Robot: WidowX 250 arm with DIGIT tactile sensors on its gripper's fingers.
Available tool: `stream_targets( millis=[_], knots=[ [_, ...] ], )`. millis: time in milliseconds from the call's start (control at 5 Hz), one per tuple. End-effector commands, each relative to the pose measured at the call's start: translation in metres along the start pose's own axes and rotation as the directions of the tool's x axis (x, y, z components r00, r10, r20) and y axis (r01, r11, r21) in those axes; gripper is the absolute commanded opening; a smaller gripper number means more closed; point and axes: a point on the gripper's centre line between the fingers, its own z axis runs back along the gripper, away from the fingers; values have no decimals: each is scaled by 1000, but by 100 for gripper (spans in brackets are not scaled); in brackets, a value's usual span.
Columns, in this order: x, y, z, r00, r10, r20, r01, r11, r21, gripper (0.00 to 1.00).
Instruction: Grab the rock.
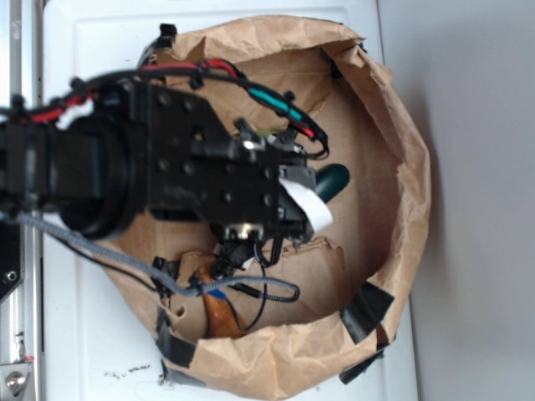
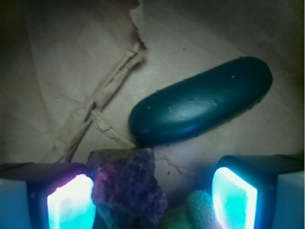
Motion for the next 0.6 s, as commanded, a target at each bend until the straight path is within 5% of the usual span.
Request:
stream_targets(
  millis=[0,400],
  knots=[
    [-1,-15,-11,1000,17,-10,-17,1000,2,0],
    [-1,-14,-4,998,61,23,-60,998,-27,0]
  ],
)
